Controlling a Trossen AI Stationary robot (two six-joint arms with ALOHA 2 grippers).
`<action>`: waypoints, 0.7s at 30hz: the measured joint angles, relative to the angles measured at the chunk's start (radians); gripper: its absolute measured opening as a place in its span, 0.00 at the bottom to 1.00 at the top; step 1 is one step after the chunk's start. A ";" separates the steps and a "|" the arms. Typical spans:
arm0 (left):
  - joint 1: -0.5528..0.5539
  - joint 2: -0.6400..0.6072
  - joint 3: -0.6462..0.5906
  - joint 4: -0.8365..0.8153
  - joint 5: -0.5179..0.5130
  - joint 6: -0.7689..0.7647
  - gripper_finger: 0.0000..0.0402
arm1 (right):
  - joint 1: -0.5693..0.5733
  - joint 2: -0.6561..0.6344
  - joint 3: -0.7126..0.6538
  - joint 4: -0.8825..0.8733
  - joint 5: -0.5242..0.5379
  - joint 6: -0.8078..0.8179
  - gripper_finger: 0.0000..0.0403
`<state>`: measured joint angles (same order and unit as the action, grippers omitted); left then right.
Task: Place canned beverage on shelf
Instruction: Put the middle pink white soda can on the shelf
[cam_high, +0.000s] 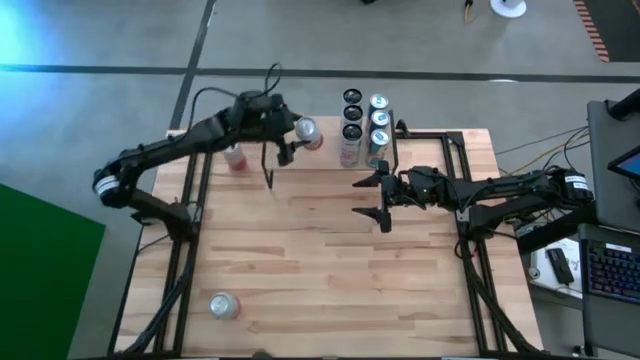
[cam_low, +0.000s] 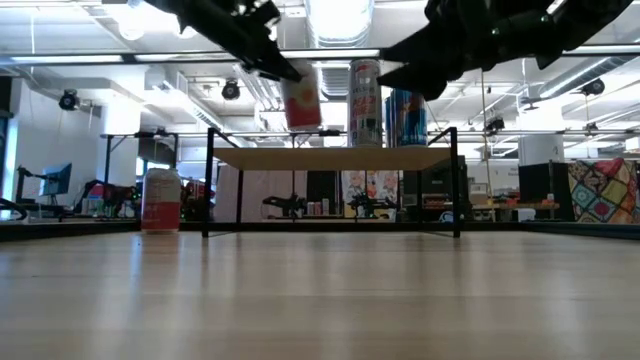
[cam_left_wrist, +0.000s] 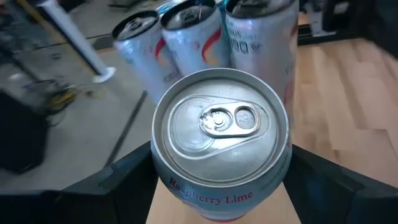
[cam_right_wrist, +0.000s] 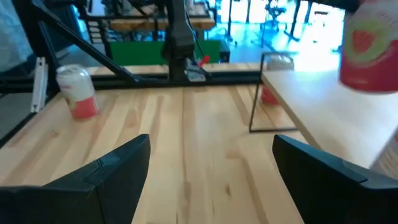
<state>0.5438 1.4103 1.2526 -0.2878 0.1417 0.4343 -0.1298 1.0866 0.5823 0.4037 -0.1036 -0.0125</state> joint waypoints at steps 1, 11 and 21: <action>0.016 0.032 0.035 -0.009 0.030 0.008 0.72 | -0.006 0.000 0.000 -0.011 0.000 0.007 0.81; 0.140 0.358 0.447 -0.265 0.173 0.106 0.72 | -0.024 0.000 -0.002 -0.123 0.002 0.039 0.81; 0.171 0.558 0.752 -0.521 0.234 0.122 0.72 | -0.025 -0.006 -0.004 -0.165 0.002 0.027 0.81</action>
<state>0.7145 1.9682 2.0046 -0.8092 0.3760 0.5562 -0.1544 1.0808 0.5781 0.2382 -0.1017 0.0144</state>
